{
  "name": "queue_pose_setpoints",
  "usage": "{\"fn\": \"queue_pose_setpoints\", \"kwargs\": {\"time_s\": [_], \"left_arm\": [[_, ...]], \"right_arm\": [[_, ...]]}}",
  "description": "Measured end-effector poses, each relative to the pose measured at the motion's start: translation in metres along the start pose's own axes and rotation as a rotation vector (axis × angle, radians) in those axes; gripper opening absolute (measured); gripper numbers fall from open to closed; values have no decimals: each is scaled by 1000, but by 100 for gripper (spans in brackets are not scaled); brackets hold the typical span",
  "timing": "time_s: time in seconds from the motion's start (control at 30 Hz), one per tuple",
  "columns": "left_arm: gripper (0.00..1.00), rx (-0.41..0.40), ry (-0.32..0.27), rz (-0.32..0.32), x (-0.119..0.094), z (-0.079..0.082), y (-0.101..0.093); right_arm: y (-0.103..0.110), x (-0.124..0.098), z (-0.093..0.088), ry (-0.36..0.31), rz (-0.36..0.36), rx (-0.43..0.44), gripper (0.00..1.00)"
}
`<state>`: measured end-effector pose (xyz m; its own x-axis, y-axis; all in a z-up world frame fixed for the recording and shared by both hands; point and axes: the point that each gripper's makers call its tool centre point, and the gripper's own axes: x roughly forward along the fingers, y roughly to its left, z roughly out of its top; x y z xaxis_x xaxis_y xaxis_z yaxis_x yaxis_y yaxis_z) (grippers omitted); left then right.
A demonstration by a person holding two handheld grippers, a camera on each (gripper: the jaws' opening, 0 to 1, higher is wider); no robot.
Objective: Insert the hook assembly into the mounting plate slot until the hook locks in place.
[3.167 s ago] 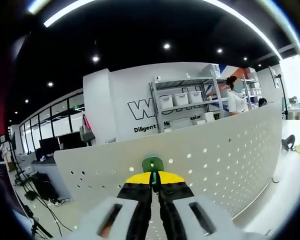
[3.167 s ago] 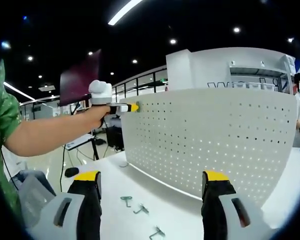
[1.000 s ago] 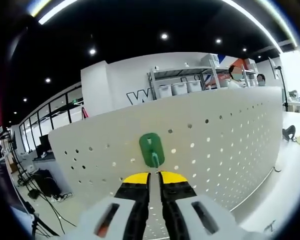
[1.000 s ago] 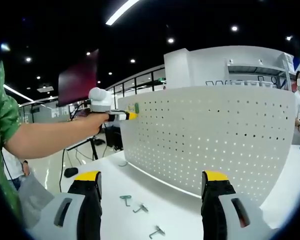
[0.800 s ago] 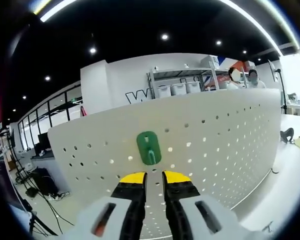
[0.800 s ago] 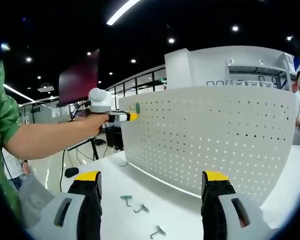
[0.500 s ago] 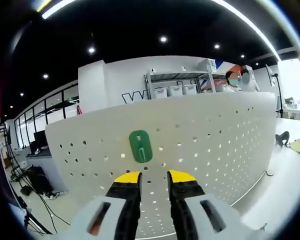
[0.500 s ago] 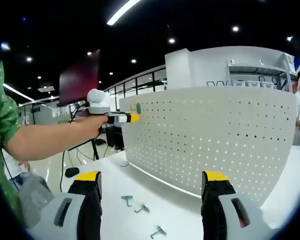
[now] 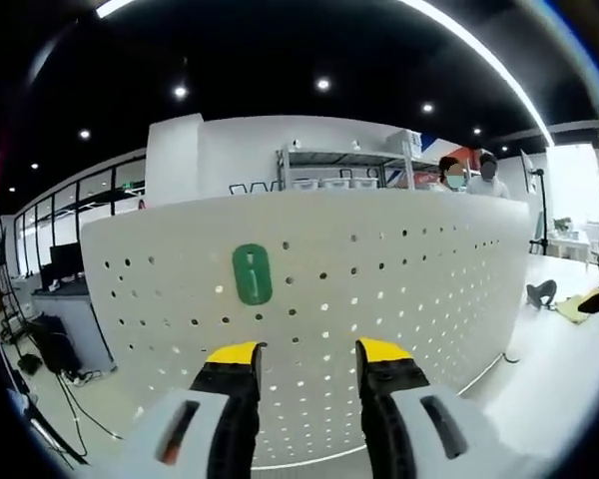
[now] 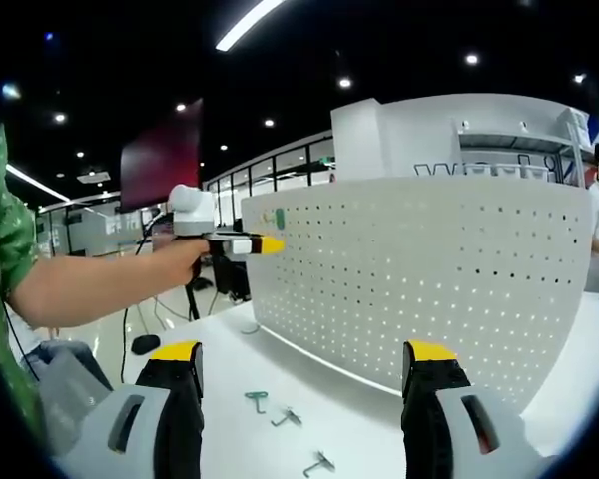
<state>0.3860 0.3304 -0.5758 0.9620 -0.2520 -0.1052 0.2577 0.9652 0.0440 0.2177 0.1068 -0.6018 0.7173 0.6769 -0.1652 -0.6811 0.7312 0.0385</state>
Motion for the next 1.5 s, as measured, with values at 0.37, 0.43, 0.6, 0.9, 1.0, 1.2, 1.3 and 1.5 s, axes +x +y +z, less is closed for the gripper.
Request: {"fn": "queue_pose_setpoints", "kwargs": {"time_s": [0.37, 0.43, 0.6, 0.9, 1.0, 1.2, 1.3, 1.5], "left_arm": [[69, -63, -21, -81, -13, -2, -24], [71, -68, -21, -90, -16, -3, -27], [75, -76, -18, -103, -23, -6, -33], [75, -70, -15, -120, -37, -9, -40], [74, -67, -9, -127, -41, -11, -43], [69, -60, 12, -141, -48, -22, -47], [63, -57, 32, -157, -52, -31, -51], [53, -57, 73, -173, -56, -48, -56]], "right_arm": [[3, 1, 2, -2, 5, -6, 83], [4, 1, 2, -2, 6, -6, 83], [6, 0, 3, -6, 8, -10, 83], [11, -1, 7, -14, 14, -17, 83], [12, -2, 9, -17, 16, -20, 83], [15, -4, 10, -19, 17, -25, 83], [15, -6, 10, -19, 16, -26, 83], [17, -6, 9, -15, 14, -27, 83]]}}
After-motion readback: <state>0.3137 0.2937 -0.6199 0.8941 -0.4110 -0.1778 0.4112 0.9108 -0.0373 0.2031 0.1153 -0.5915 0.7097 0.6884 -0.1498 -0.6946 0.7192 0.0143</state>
